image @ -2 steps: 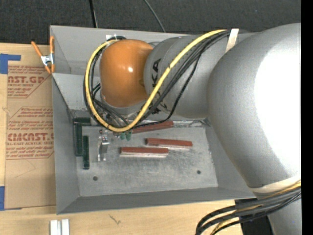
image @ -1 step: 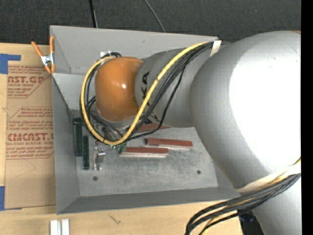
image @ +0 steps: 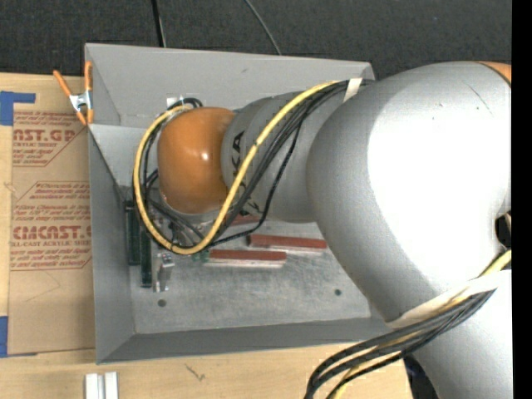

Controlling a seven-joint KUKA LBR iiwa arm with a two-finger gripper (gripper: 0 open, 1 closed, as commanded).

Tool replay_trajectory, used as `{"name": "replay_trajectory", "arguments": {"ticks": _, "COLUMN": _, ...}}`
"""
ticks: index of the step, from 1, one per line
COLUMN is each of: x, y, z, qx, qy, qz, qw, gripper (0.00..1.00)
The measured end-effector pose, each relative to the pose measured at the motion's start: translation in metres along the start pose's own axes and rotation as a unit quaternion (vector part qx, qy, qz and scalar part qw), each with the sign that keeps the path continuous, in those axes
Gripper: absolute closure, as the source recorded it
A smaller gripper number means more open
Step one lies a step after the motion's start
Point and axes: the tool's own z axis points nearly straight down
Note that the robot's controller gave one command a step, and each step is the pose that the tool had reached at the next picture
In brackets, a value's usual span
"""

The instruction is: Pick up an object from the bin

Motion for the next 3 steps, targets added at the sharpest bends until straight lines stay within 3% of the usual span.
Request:
{"name": "replay_trajectory", "arguments": {"ticks": 1, "x": 0.004, "y": -0.002, "z": -0.021, "qx": 0.002, "qy": 0.0117, "qz": -0.082, "qw": 0.9966, "gripper": 0.00}}
{"name": "replay_trajectory", "arguments": {"ticks": 2, "x": -0.001, "y": 0.007, "z": -0.066, "qx": -0.001, "qy": 0.0124, "qz": -0.225, "qw": 0.9743, "gripper": 0.00}}
{"name": "replay_trajectory", "arguments": {"ticks": 3, "x": 0.013, "y": 0.012, "z": -0.068, "qx": -0.001, "qy": 0.0100, "qz": -0.248, "qw": 0.9688, "gripper": 0.00}}
